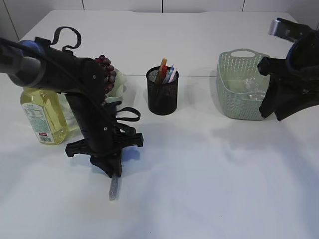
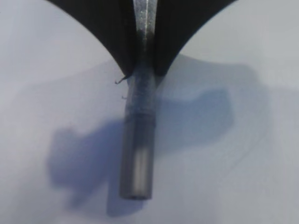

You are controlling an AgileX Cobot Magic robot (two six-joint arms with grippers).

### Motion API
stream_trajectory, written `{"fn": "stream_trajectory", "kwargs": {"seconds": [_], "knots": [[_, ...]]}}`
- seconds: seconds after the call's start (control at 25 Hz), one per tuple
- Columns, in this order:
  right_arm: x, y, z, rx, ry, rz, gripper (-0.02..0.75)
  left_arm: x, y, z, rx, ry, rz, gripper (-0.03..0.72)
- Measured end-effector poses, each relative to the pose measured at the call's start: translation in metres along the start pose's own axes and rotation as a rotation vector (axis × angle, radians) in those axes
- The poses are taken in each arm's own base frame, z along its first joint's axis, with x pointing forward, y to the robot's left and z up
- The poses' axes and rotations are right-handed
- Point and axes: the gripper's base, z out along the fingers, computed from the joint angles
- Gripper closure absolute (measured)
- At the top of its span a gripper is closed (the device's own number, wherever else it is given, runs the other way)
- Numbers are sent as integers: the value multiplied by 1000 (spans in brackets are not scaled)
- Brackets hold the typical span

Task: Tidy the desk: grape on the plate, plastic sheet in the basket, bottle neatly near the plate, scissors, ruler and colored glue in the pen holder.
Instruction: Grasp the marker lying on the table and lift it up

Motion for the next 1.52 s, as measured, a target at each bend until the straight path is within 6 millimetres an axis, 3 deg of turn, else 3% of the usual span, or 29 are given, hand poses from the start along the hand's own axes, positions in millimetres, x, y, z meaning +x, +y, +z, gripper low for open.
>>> {"fn": "stream_trajectory", "kwargs": {"seconds": [0.6,1.12,1.52], "knots": [[0,0,0,0,0,0,462,-4,4,-9,-110,51,370,620],[0,0,0,0,0,-44,462,-5,1,-14,-110,41,393,620],[0,0,0,0,0,-57,462,14,2,-65,-27,-171,376,620]]}}
